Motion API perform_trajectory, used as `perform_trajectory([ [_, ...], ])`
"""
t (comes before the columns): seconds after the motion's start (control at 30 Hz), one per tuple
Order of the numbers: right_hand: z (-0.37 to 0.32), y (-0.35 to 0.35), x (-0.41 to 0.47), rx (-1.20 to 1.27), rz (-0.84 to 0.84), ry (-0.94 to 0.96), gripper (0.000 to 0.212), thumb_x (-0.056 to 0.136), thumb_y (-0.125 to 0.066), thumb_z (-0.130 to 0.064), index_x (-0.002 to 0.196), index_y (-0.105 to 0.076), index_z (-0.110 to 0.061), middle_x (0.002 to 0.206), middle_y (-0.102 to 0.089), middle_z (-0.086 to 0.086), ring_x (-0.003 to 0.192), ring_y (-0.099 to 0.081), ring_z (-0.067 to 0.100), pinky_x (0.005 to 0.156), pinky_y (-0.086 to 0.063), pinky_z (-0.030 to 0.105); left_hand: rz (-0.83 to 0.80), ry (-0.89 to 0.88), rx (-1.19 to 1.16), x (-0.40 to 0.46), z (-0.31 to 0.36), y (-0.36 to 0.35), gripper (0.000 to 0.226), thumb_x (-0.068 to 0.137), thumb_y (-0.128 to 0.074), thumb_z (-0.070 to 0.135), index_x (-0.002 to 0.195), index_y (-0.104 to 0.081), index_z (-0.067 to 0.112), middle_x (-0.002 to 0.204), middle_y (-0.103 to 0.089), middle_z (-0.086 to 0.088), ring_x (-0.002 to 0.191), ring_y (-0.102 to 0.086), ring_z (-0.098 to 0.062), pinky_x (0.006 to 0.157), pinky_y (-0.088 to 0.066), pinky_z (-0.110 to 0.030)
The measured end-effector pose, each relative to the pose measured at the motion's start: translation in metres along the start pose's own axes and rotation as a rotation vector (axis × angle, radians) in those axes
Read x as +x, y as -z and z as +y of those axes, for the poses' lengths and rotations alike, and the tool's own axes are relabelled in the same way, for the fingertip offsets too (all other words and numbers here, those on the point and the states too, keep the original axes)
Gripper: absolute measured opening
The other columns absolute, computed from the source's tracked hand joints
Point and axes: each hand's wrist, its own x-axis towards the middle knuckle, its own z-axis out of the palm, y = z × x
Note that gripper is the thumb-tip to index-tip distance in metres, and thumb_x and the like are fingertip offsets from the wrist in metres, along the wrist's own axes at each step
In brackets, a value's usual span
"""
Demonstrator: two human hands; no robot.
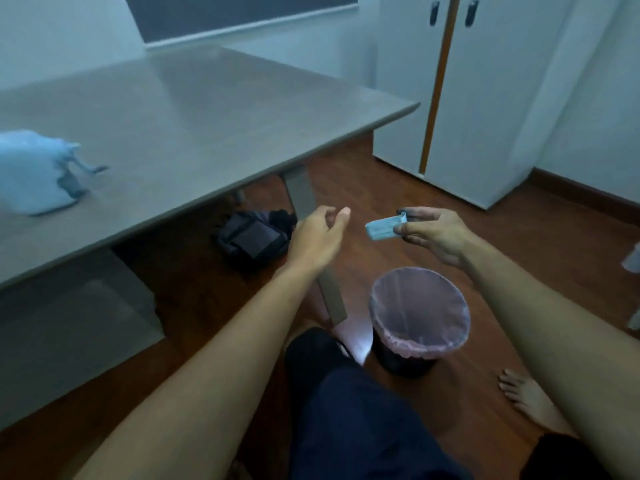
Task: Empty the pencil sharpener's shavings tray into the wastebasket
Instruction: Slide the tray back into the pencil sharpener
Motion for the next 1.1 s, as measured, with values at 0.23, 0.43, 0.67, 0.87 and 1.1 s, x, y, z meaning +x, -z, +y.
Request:
perform_trajectory([
  [0.23,-0.082,-0.066,-0.036,0.072,-0.146,0.196,0.037,0.077,-0.072,0.008,0.11,-0.067,-0.006,0.099,-0.071,0.006,0.078,-0.072,0.009,0.066,-0.056,0.017,0.166,-0.098,-0.002,-0.025,0.018,0.096,0.046,0.092,-0.047,0.053,0.115,-0.067,0.018,0.107,-0.071,0.001,0.104,-0.065,-0.018,0.095,-0.049,-0.034],
  [0.43,-0.132,-0.148,-0.052,0.086,-0.315,0.293,0.059,0.054,-0.084,-0.009,0.11,-0.069,-0.007,0.098,-0.074,0.005,0.091,-0.073,0.015,0.08,-0.059,0.024,0.351,-0.08,0.028,-0.034,0.012,0.193,0.038,0.093,-0.053,0.04,0.118,-0.065,0.013,0.105,-0.07,-0.003,0.094,-0.066,-0.018,0.085,-0.049,-0.029],
  [0.67,-0.153,-0.253,-0.043,-0.145,-0.452,0.4,0.054,0.074,-0.081,0.0,0.125,-0.064,-0.001,0.113,-0.071,0.012,0.104,-0.069,0.024,0.093,-0.056,0.031,0.6,-0.03,-0.025,-0.044,-0.031,0.286,0.029,0.081,-0.063,0.023,0.109,-0.067,0.015,0.094,-0.07,0.003,0.084,-0.069,-0.015,0.087,-0.055,-0.034],
  [0.87,-0.153,-0.324,-0.043,-0.376,-0.511,0.452,0.063,0.072,-0.085,-0.008,0.131,-0.062,-0.006,0.113,-0.072,0.007,0.109,-0.069,0.021,0.098,-0.055,0.036,0.842,-0.01,0.122,-0.047,-0.072,0.346,0.039,0.074,-0.071,0.036,0.11,-0.067,0.021,0.112,-0.07,0.004,0.096,-0.065,-0.016,0.084,-0.048,-0.024],
  [1.1,-0.143,-0.371,-0.039,-0.5,-0.545,0.45,0.066,0.071,-0.085,-0.007,0.133,-0.061,-0.008,0.111,-0.072,0.004,0.098,-0.069,0.013,0.095,-0.056,0.029,0.68,0.133,-0.066,-0.037,-0.107,0.37,0.085,0.067,-0.083,0.046,0.14,-0.044,0.028,0.13,-0.056,-0.002,0.109,-0.057,-0.018,0.093,-0.048,-0.031],
])
